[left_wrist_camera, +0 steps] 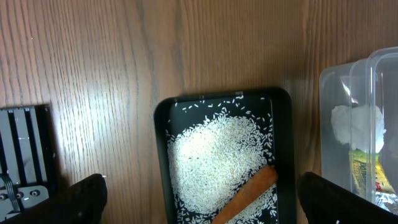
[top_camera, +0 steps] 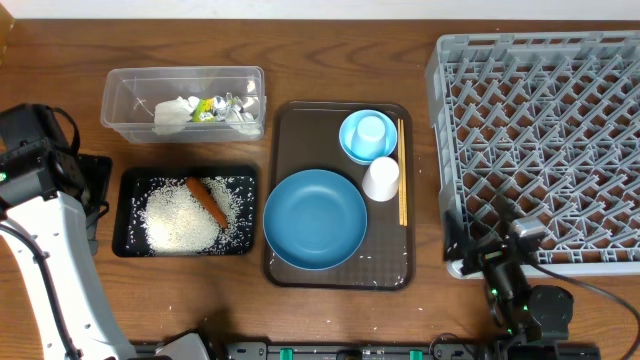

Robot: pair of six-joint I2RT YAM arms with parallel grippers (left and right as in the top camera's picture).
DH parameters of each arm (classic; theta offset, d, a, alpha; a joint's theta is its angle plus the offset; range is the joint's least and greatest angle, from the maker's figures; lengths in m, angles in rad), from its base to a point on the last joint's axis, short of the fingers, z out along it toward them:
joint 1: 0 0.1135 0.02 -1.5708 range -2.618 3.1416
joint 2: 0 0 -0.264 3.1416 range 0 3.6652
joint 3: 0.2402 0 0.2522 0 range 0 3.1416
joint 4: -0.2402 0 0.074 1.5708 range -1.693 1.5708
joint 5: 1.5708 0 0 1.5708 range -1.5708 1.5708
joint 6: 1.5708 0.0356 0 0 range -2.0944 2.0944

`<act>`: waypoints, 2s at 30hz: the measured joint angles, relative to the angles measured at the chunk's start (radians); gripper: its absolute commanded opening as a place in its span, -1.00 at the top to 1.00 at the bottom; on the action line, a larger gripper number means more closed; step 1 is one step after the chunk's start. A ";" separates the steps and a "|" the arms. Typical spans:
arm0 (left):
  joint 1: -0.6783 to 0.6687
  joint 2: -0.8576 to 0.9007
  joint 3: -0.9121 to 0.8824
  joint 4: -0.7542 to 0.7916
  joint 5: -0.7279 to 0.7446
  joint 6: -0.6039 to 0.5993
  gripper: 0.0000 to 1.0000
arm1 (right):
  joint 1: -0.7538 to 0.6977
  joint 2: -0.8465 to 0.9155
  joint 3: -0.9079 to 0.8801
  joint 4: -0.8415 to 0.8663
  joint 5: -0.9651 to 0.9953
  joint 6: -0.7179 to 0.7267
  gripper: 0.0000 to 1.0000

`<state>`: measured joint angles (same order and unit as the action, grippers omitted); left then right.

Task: Sort waste into correct bins and load items into the dishwasher rack

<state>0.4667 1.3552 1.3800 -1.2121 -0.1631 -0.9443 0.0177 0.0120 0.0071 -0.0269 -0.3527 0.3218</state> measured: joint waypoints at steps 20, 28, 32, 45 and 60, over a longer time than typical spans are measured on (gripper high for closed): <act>0.000 0.000 0.000 0.000 0.003 0.000 -0.99 | 0.000 0.055 0.145 0.239 -0.531 0.844 -0.98; 0.000 0.000 0.000 -0.001 0.004 0.000 -0.99 | 0.000 0.424 0.598 -0.168 -0.549 0.566 -0.98; 0.000 0.000 0.000 -0.002 0.004 0.000 -0.99 | 0.020 0.654 0.863 -0.431 -0.529 0.364 -0.98; 0.000 0.001 0.000 -0.003 0.004 0.000 -0.99 | 0.604 1.414 1.559 -1.033 0.148 0.015 -0.88; 0.000 0.001 0.000 -0.003 0.003 0.000 -0.99 | 0.970 1.882 1.647 -0.973 0.356 0.068 -0.94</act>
<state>0.4667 1.3560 1.3796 -1.2148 -0.1596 -0.9443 0.9878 1.8942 1.6543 -0.9997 0.0036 0.3901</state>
